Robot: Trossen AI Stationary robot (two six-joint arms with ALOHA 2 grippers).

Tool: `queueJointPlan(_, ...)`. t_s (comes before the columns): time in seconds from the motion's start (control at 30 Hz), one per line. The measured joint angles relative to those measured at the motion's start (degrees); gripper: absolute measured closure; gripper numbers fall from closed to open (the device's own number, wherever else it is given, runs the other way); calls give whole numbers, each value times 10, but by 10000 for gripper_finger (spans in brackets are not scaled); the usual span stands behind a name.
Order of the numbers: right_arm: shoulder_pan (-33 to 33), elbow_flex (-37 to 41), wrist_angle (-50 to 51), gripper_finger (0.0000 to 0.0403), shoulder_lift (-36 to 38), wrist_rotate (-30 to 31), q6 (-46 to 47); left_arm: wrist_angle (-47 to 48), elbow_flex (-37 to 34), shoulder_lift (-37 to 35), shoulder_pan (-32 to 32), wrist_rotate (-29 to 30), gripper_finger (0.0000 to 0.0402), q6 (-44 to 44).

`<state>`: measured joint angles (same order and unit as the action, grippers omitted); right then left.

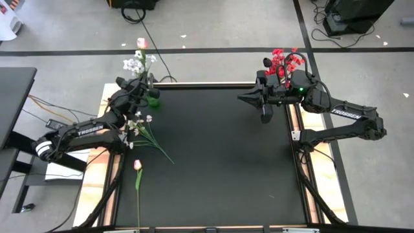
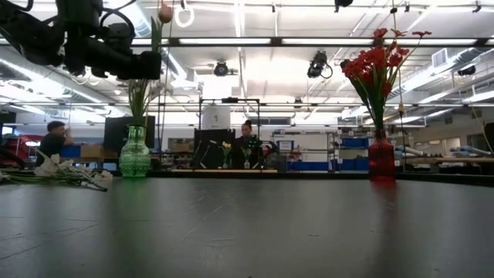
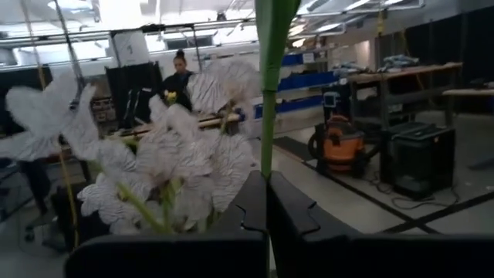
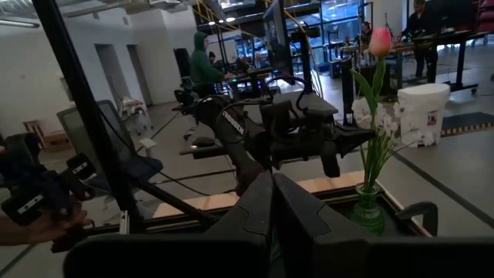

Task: Sort flowers into vase by color
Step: Put the top pink flower into the green flower vase

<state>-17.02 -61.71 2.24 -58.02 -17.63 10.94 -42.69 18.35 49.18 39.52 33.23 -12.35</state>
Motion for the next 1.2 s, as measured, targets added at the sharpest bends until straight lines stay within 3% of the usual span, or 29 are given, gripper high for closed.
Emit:
queueJointPlan(0.27, 0, 0, 0, 379, 0, 0, 0, 1, 0, 29, 31, -43, 397, 53)
queueJointPlan(0.57, 0, 0, 0, 379, 0, 0, 0, 13, 0, 30, 31, -43, 391, 98)
queueJointPlan(1.0, 0, 0, 0, 379, 0, 0, 0, 23, 0, 30, 29, -39, 244, 171)
queueJointPlan(1.2, 0, 0, 0, 379, 0, 0, 0, 24, 0, 24, -7, -35, 220, 190)
